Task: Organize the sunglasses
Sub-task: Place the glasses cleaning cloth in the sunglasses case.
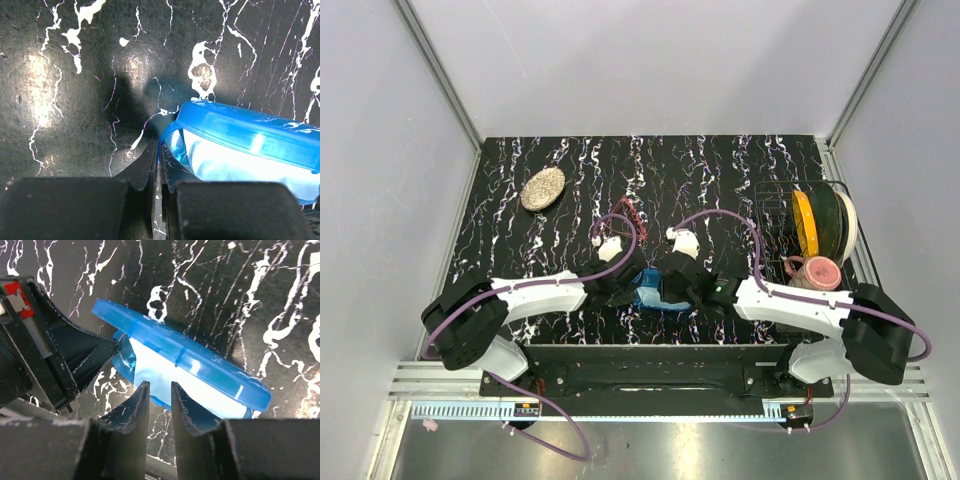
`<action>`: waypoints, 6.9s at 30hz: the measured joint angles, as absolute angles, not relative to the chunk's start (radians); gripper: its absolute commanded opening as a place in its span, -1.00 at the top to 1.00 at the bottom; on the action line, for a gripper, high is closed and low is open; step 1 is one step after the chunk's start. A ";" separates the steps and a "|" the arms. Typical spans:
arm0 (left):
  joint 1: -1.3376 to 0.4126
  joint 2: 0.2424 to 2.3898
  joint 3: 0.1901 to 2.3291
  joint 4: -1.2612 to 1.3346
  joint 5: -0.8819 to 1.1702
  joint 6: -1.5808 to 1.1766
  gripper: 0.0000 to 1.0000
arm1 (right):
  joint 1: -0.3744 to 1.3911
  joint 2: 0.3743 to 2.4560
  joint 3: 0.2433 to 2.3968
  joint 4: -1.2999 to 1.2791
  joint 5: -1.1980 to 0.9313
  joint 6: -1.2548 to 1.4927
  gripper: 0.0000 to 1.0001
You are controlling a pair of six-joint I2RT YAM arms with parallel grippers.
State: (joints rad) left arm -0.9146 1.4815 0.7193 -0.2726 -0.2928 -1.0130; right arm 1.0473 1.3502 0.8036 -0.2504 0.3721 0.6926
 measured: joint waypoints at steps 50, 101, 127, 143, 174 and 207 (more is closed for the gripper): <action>-0.916 1.481 0.737 -0.297 -0.293 -0.986 0.96 | 1.047 1.518 0.823 -0.097 0.214 0.518 0.37; -0.917 1.482 0.764 -0.321 -0.266 -1.046 0.93 | 1.046 1.324 0.644 0.015 0.340 0.637 0.43; -0.917 1.509 0.798 -0.363 -0.272 -1.019 0.59 | 1.047 1.478 0.622 -0.036 0.380 0.691 0.64; -0.917 1.409 0.870 -0.397 -0.259 -1.032 0.48 | 1.046 1.548 0.640 0.067 0.401 0.771 0.75; -0.858 1.626 1.018 -0.583 -0.265 -1.022 0.09 | 1.046 1.594 0.612 0.224 0.380 0.799 0.77; -0.822 1.724 1.039 -0.575 -0.179 -0.917 0.60 | 1.046 1.609 0.612 0.252 0.379 0.809 0.78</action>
